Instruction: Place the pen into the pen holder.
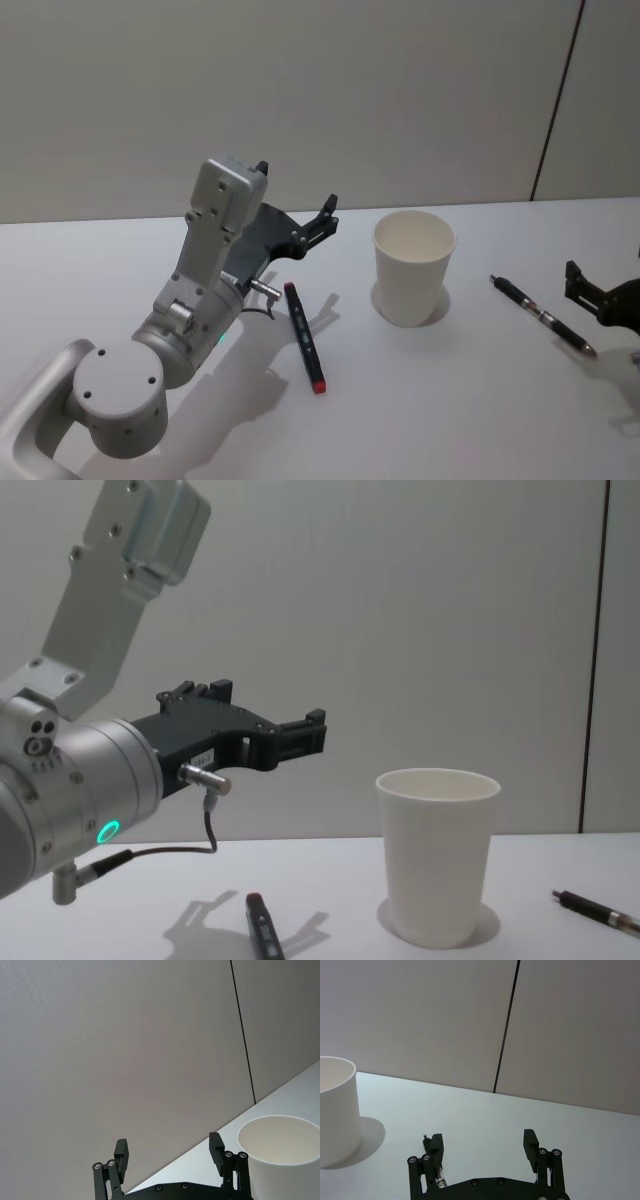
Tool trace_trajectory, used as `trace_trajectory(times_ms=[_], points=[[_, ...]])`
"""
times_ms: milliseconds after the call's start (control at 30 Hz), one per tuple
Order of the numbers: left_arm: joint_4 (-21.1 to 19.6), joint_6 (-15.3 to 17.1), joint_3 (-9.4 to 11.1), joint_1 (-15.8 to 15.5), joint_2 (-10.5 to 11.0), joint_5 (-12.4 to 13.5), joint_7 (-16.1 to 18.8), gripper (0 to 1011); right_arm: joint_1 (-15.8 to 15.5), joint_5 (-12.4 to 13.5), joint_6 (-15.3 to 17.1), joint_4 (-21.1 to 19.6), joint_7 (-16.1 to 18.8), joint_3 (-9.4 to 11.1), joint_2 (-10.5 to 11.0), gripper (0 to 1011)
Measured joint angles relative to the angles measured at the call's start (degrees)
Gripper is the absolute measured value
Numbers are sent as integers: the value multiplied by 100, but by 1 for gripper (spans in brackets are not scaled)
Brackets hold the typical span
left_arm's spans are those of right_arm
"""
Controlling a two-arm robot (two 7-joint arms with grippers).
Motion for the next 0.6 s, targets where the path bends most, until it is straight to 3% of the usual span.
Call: trace_trajectory(times_ms=[600], points=[[0,0,0,0,0,0,0,1001,255,-229,1108,76,68,-131,-250,1001]])
